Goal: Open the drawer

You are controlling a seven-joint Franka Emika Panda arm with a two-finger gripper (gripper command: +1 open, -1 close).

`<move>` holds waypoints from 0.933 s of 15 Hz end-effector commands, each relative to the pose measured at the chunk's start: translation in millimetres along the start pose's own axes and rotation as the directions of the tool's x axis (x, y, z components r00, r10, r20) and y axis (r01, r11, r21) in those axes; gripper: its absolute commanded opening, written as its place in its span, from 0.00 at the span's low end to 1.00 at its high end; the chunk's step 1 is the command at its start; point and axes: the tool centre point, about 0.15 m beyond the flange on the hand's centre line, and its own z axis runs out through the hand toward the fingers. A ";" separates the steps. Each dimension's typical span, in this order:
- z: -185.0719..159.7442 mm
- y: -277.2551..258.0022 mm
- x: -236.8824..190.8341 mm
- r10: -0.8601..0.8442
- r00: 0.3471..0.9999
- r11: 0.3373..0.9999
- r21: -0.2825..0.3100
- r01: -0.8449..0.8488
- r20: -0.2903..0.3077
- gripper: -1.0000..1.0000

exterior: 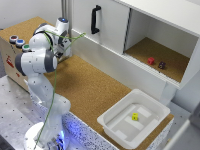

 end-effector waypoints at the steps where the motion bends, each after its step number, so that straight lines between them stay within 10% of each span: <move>1: 27.5 1.6 18.0 -0.031 0.998 0.994 0.105 0.026 0.050 0.00; 14: 37.1 10.4 14.3 -0.014 0.998 0.991 0.137 0.004 0.069 0.00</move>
